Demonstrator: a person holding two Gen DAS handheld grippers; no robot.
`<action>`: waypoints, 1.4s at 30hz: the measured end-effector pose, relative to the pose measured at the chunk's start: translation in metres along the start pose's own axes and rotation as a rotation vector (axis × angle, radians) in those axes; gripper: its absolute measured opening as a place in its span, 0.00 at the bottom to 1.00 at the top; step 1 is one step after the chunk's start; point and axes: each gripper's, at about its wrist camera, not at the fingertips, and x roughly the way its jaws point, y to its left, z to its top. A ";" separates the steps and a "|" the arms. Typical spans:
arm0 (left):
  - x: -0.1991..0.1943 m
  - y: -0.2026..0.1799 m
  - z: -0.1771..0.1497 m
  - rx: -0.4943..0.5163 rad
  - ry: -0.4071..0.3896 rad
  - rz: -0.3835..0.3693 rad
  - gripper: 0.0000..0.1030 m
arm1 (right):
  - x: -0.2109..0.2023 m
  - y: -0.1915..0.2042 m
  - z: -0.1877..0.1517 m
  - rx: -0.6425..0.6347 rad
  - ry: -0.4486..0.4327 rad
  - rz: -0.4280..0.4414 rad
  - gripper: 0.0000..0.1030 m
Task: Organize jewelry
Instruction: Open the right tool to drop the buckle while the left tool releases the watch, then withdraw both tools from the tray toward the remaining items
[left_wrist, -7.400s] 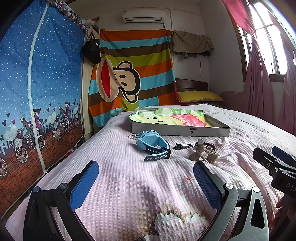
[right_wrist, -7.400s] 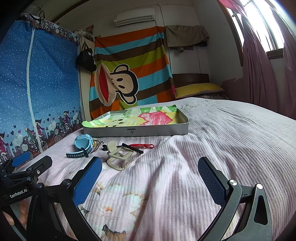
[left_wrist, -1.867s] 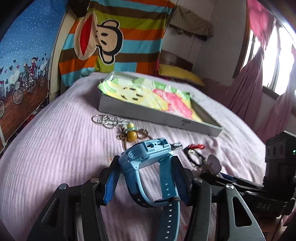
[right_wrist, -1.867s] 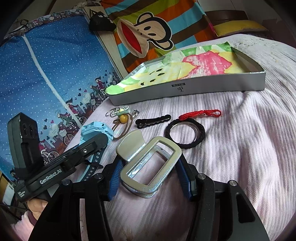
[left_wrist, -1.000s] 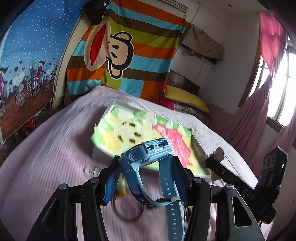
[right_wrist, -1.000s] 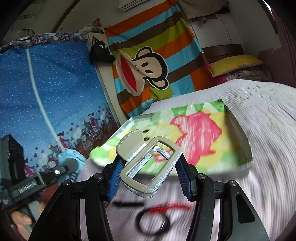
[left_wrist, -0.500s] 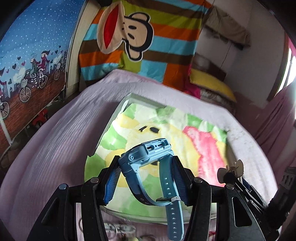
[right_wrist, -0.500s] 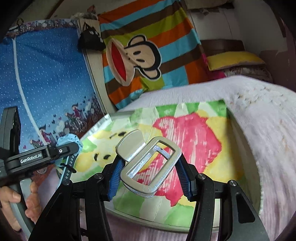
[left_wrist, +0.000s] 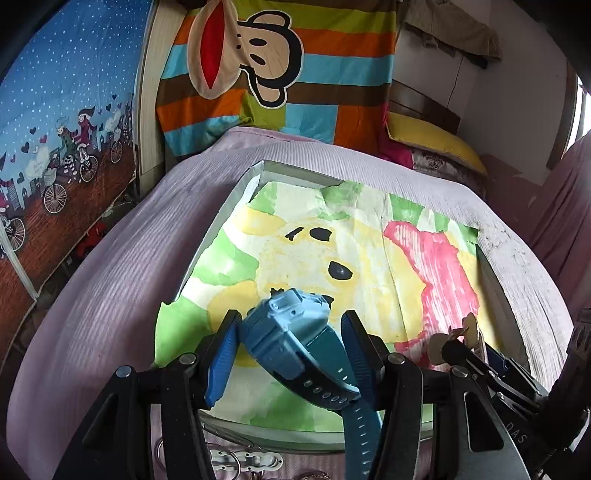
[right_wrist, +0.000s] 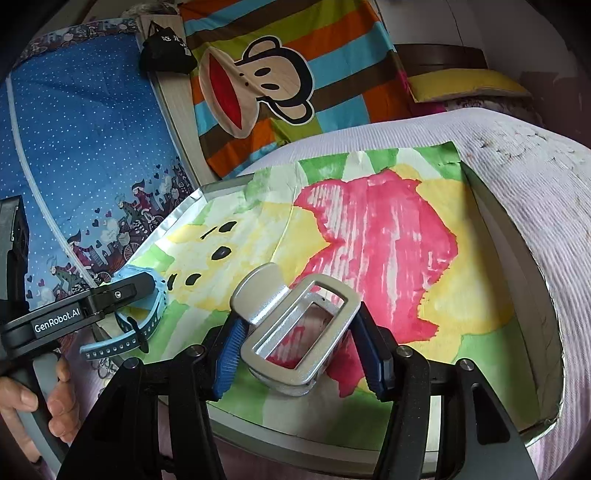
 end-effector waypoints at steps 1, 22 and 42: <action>-0.001 0.001 0.000 -0.008 -0.001 -0.009 0.55 | 0.000 0.001 0.000 -0.001 0.001 0.001 0.52; -0.084 0.028 -0.036 -0.020 -0.253 -0.015 1.00 | -0.092 0.006 -0.019 0.007 -0.288 -0.017 0.98; -0.150 0.038 -0.102 0.109 -0.370 0.024 1.00 | -0.172 0.054 -0.068 -0.139 -0.336 -0.061 0.98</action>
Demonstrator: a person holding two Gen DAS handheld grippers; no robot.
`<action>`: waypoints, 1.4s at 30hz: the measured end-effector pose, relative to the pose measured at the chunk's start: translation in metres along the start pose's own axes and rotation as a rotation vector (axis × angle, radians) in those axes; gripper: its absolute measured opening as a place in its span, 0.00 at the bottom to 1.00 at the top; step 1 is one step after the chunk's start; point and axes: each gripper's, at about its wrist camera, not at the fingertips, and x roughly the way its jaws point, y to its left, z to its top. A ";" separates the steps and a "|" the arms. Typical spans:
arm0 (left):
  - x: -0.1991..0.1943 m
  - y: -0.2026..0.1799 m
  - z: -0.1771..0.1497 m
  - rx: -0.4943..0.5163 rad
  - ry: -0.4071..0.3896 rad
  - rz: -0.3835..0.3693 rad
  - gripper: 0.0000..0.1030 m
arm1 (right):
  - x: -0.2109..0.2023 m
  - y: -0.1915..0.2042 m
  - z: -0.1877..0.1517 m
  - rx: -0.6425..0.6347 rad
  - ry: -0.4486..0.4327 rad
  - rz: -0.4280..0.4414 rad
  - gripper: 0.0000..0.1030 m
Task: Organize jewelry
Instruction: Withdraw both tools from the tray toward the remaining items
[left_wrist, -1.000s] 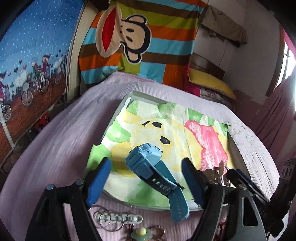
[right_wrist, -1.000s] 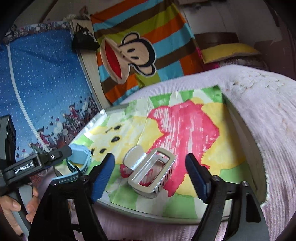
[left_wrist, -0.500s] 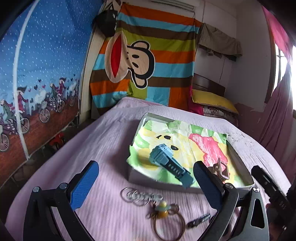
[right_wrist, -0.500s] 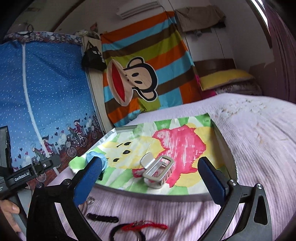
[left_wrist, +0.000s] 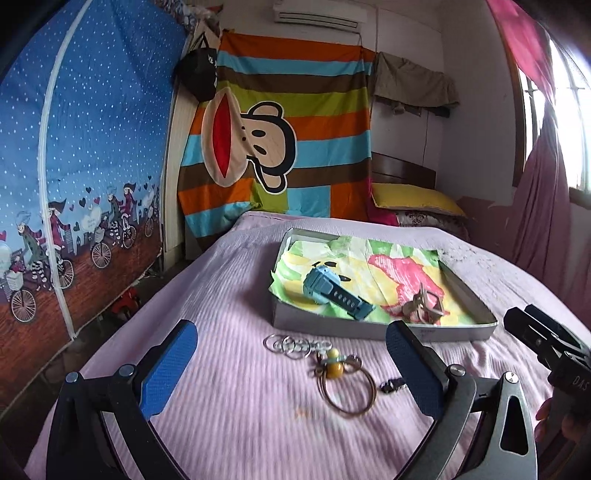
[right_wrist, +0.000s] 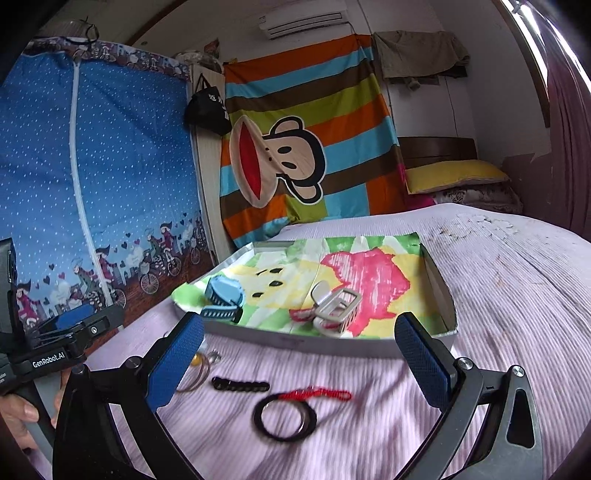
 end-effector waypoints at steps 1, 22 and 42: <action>-0.002 0.000 -0.002 0.006 -0.003 0.000 1.00 | -0.003 0.001 -0.003 -0.009 0.004 -0.003 0.98; 0.013 0.008 -0.029 -0.003 0.171 -0.063 1.00 | 0.014 -0.016 -0.035 0.049 0.220 -0.020 0.98; 0.038 0.000 -0.036 0.005 0.286 -0.235 0.81 | 0.046 0.001 -0.054 0.021 0.337 -0.011 0.63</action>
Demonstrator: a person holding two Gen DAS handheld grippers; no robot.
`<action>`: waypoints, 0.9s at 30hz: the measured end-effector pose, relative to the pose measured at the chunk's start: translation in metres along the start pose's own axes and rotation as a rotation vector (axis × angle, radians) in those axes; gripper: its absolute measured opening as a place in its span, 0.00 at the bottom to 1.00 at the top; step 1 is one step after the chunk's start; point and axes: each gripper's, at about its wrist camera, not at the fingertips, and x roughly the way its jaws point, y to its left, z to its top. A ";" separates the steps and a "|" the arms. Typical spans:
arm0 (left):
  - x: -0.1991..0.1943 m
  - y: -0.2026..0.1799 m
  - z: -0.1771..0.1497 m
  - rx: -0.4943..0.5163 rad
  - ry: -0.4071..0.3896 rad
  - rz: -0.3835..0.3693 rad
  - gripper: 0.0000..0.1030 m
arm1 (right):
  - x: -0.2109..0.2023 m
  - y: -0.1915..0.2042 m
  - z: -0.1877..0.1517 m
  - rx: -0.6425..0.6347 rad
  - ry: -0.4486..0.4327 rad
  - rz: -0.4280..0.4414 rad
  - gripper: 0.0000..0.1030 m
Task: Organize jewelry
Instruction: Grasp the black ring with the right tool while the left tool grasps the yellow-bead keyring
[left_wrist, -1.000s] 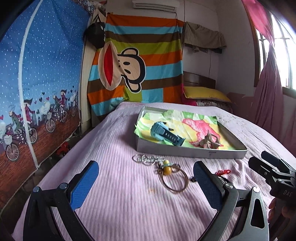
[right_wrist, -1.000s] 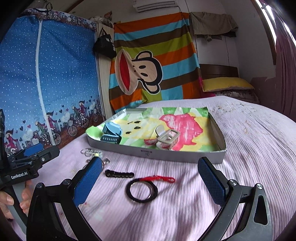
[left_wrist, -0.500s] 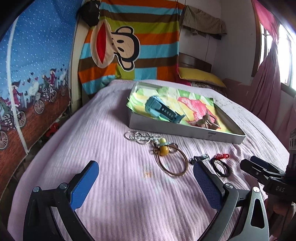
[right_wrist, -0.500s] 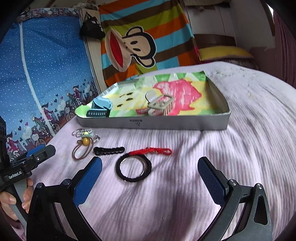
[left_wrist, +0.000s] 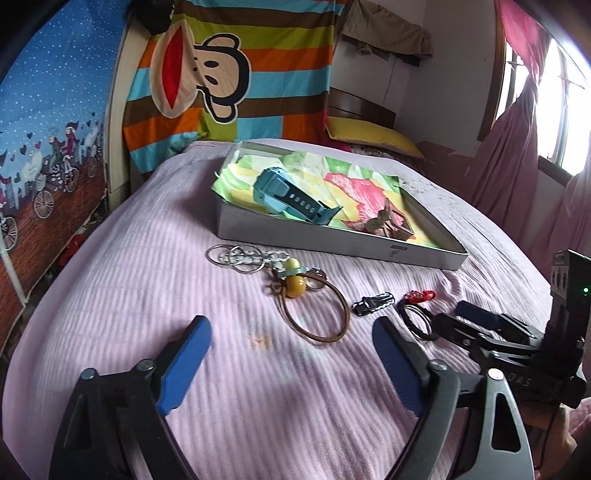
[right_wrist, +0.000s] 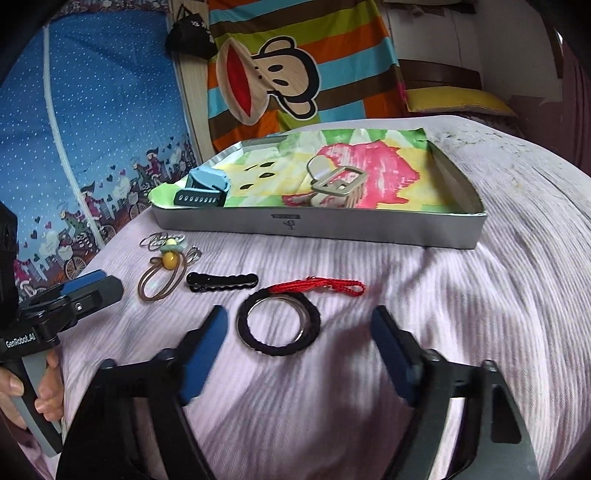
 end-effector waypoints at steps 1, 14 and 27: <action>0.001 0.000 0.001 -0.001 0.004 -0.009 0.78 | 0.001 0.000 0.001 -0.001 0.003 0.004 0.60; 0.025 0.009 0.005 -0.079 0.088 -0.086 0.52 | 0.020 -0.014 -0.001 0.076 0.088 0.039 0.28; 0.034 0.010 0.002 -0.090 0.123 -0.071 0.06 | 0.024 -0.016 -0.007 0.131 0.123 0.065 0.12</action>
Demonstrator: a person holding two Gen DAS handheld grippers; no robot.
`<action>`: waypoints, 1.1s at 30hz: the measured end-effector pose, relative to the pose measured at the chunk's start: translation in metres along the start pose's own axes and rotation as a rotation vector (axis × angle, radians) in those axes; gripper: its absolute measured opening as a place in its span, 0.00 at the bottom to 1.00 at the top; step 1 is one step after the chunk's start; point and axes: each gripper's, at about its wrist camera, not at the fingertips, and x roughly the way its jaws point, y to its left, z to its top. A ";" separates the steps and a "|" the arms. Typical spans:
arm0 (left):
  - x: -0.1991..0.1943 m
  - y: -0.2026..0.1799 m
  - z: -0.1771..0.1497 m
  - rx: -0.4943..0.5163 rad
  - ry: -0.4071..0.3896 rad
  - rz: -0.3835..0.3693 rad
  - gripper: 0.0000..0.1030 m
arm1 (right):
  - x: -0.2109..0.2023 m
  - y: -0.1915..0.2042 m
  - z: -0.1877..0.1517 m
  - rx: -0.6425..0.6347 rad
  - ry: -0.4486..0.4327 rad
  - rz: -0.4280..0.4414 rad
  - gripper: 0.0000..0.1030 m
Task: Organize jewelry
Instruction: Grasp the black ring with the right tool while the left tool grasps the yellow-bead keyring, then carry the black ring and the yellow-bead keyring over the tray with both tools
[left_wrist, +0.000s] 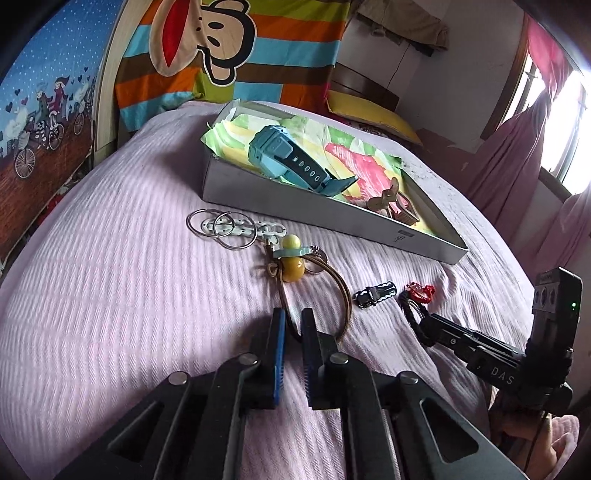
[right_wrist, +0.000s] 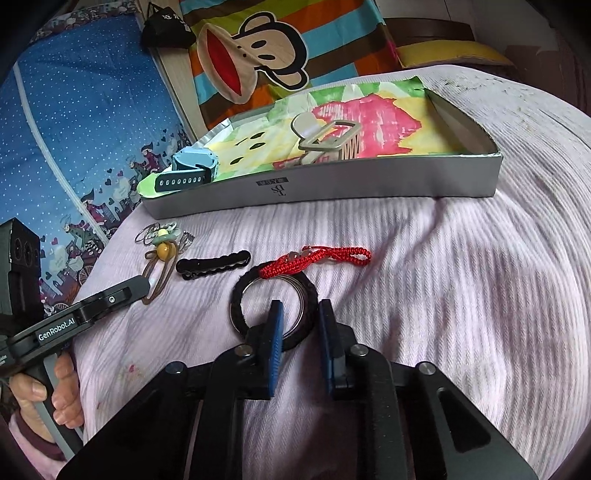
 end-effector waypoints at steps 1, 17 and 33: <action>0.000 -0.001 0.000 0.004 -0.003 0.002 0.05 | 0.000 0.000 0.000 0.002 -0.001 0.002 0.10; -0.032 -0.021 -0.006 0.087 -0.131 0.035 0.03 | -0.026 0.025 0.004 -0.099 -0.100 0.067 0.05; -0.065 -0.046 0.014 0.132 -0.246 0.045 0.03 | -0.050 0.023 0.020 -0.060 -0.279 0.132 0.05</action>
